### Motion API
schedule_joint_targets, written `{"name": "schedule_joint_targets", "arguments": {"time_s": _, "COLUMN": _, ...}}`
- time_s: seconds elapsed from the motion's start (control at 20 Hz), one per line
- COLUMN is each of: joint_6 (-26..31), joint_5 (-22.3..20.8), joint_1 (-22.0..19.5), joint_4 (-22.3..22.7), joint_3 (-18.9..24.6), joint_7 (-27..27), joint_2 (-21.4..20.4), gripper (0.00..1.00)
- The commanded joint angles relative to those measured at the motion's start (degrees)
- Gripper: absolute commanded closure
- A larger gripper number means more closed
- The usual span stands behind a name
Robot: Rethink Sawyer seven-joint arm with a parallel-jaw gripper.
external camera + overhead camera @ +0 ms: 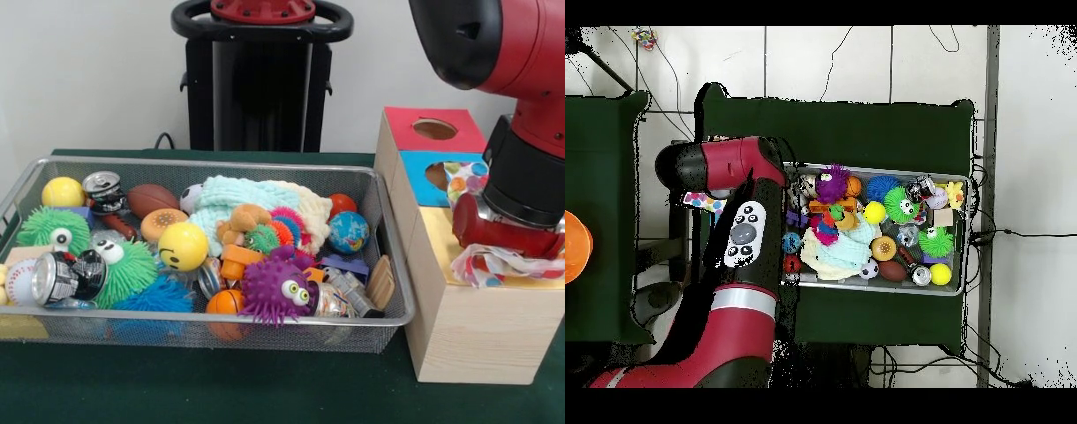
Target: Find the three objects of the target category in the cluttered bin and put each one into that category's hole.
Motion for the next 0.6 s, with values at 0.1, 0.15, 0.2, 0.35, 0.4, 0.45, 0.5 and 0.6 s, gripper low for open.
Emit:
{"name": "schedule_joint_targets", "arguments": {"time_s": 0.1, "joint_6": -11.53, "joint_5": 0.07, "joint_1": -3.57, "joint_4": 1.62, "joint_3": 6.07, "joint_7": 11.41, "joint_2": 14.22, "gripper": 0.00}}
{"name": "schedule_joint_targets", "arguments": {"time_s": 0.15, "joint_6": -12.69, "joint_5": -1.08, "joint_1": -3.18, "joint_4": 1.20, "joint_3": 5.57, "joint_7": 10.58, "joint_2": 14.35, "gripper": 0.00}}
{"name": "schedule_joint_targets", "arguments": {"time_s": 0.2, "joint_6": -12.78, "joint_5": -1.14, "joint_1": -3.43, "joint_4": 1.11, "joint_3": 5.87, "joint_7": 9.95, "joint_2": 14.38, "gripper": 0.00}}
{"name": "schedule_joint_targets", "arguments": {"time_s": 0.35, "joint_6": -13.28, "joint_5": -1.43, "joint_1": -3.98, "joint_4": 0.82, "joint_3": 6.52, "joint_7": 8.55, "joint_2": 14.58, "gripper": 0.00}}
{"name": "schedule_joint_targets", "arguments": {"time_s": 0.4, "joint_6": -13.29, "joint_5": -1.43, "joint_1": -4.11, "joint_4": 0.83, "joint_3": 6.73, "joint_7": 8.26, "joint_2": 14.60, "gripper": 0.00}}
{"name": "schedule_joint_targets", "arguments": {"time_s": 0.45, "joint_6": -13.36, "joint_5": -1.49, "joint_1": -4.14, "joint_4": 0.71, "joint_3": 6.77, "joint_7": 8.10, "joint_2": 14.66, "gripper": 0.00}}
{"name": "schedule_joint_targets", "arguments": {"time_s": 0.5, "joint_6": -13.24, "joint_5": -1.44, "joint_1": -4.22, "joint_4": 0.60, "joint_3": 6.88, "joint_7": 7.95, "joint_2": 14.73, "gripper": 0.00}}
{"name": "schedule_joint_targets", "arguments": {"time_s": 0.6, "joint_6": -13.22, "joint_5": -1.55, "joint_1": -4.44, "joint_4": 0.30, "joint_3": 7.14, "joint_7": 7.32, "joint_2": 14.89, "gripper": 0.00}}
